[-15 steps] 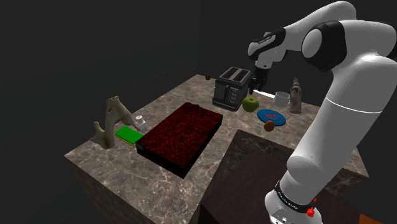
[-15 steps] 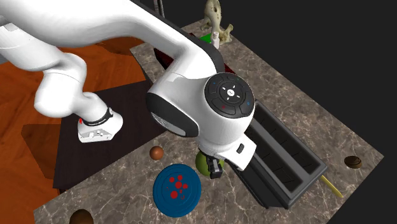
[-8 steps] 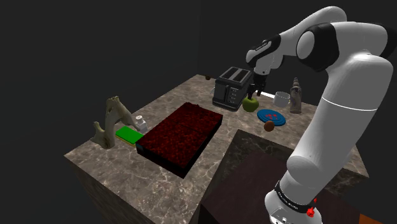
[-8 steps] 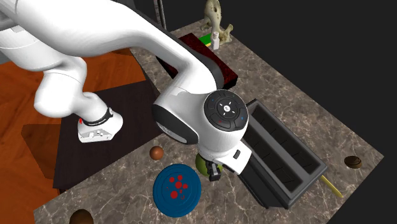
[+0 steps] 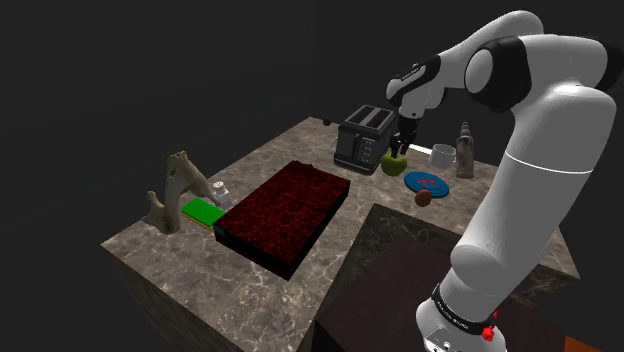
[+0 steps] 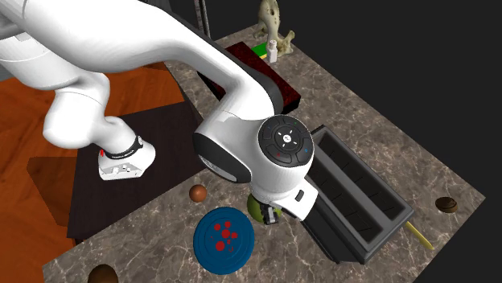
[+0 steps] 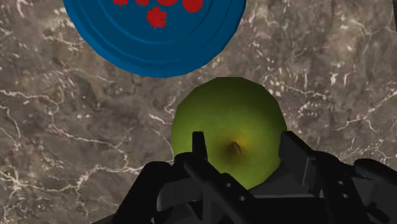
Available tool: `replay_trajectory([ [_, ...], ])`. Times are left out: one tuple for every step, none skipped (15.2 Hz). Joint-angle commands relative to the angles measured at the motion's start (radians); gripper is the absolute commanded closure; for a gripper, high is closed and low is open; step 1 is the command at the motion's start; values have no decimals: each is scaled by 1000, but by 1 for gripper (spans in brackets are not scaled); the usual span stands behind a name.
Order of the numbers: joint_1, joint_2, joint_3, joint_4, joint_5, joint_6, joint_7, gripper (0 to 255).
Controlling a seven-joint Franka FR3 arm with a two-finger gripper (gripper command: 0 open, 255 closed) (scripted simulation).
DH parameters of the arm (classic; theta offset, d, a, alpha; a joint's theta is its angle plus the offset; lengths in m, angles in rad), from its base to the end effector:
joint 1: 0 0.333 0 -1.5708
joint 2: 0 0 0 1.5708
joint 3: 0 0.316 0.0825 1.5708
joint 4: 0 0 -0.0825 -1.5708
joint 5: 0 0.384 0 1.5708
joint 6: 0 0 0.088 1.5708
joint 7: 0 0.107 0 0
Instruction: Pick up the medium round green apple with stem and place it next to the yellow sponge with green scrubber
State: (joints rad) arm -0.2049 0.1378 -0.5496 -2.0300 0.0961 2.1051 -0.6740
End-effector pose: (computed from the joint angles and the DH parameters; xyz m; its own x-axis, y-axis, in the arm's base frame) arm 0.4222 -0.3821 0.3859 0.9915 -0.1276 -0.0265 -0.1285 -0.9912 -0.0324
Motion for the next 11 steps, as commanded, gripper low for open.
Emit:
replay_trajectory([
  [0, 0, 0, 0, 0, 0, 0, 255],
  [0, 0, 0, 0, 0, 0, 0, 255],
  [0, 0, 0, 0, 0, 0, 0, 255],
  [0, 0, 0, 0, 0, 0, 0, 255],
  [0, 0, 0, 0, 0, 0, 0, 255],
  [0, 0, 0, 0, 0, 0, 0, 255],
  [0, 0, 0, 0, 0, 0, 0, 255],
  [0, 0, 0, 0, 0, 0, 0, 255],
  [0, 0, 0, 0, 0, 0, 0, 255],
  [1, -7, -1, 7, -5, -12, 3, 255],
  [2, -13, -1, 14, -9, -24, 6, 255],
])
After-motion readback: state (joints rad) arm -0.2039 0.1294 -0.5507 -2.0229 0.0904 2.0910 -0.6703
